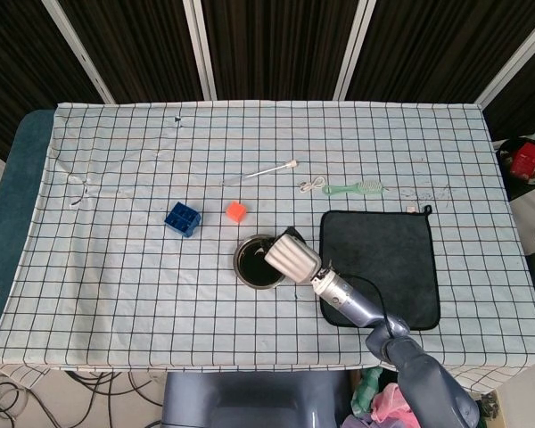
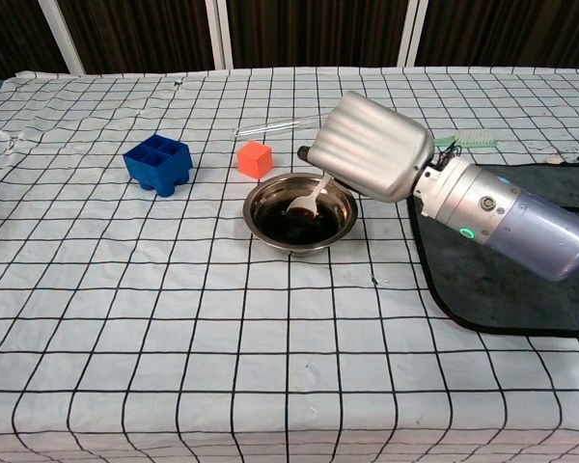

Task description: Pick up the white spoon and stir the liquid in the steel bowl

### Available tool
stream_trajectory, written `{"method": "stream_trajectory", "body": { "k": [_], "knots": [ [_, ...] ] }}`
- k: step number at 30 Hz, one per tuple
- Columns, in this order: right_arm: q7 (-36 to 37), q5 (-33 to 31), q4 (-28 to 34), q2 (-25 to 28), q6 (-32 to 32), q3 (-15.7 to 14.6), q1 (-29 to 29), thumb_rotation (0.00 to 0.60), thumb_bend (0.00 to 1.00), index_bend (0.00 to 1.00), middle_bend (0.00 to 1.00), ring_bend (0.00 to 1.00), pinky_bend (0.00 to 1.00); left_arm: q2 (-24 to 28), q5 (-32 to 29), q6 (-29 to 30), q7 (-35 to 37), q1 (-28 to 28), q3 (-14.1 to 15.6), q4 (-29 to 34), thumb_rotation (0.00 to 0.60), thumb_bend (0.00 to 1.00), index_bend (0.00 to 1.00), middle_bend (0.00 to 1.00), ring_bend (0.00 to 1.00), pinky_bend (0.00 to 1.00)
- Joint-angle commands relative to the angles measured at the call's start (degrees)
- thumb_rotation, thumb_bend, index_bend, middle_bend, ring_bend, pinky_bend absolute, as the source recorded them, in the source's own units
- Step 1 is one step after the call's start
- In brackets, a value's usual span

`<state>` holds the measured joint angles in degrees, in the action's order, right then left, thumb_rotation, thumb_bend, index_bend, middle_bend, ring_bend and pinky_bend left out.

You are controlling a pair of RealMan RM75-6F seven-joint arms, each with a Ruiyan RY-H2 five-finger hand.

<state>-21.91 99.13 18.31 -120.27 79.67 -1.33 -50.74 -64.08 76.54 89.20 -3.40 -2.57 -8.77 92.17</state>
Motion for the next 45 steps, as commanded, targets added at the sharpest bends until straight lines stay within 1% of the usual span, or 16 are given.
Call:
{"method": "stream_trajectory", "body": {
  "k": [1, 11, 25, 35, 38, 45],
  "knots": [
    [-0.22, 0.18, 0.47, 0.49, 0.42, -0.37, 0.44, 0.6, 0.38, 0.7, 0.9, 1.0, 1.0, -0.01, 0.0, 0.02, -0.02, 0.0, 0.0, 0.02, 0.6, 0.22, 0.1, 0.01, 0.0, 0.02],
    [-1.04, 1.39, 4.25, 2.92, 2.66, -1.92, 2.06, 0.6, 0.38, 0.71, 0.9, 1.0, 1.0, -0.09, -0.09, 0.02, -0.21, -0.01, -0.03, 0.05, 0.6, 0.22, 0.1, 0.01, 0.0, 0.02],
    [-2.46, 2.66, 10.19, 5.3, 4.34, -2.8, 3.14, 0.6, 0.38, 0.71, 0.91, 1.0, 1.0, -0.13, -0.28, 0.02, -0.5, 0.02, -0.06, 0.25, 0.6, 0.22, 0.1, 0.01, 0.0, 0.02],
    [-3.99, 3.42, 13.96, 5.62, 4.3, -2.52, 2.8, 0.6, 0.38, 0.71, 0.91, 1.0, 1.0, -0.02, -0.28, -0.06, -0.43, 0.03, -0.02, 0.31, 0.6, 0.22, 0.1, 0.01, 0.0, 0.02],
    [-4.08, 3.44, 14.73, 5.14, 3.98, -2.0, 2.38, 0.6, 0.38, 0.71, 0.91, 1.0, 1.0, -0.01, -0.35, -0.1, -0.46, 0.03, -0.03, 0.3, 0.6, 0.22, 0.1, 0.01, 0.0, 0.02],
    [-3.67, 2.69, 13.39, 3.42, 2.31, -0.33, 1.21, 0.6, 0.38, 0.71, 0.91, 1.0, 1.0, -0.07, -0.44, -0.11, -0.59, 0.0, -0.07, 0.3, 0.6, 0.22, 0.1, 0.01, 0.0, 0.02]
  ]
}}
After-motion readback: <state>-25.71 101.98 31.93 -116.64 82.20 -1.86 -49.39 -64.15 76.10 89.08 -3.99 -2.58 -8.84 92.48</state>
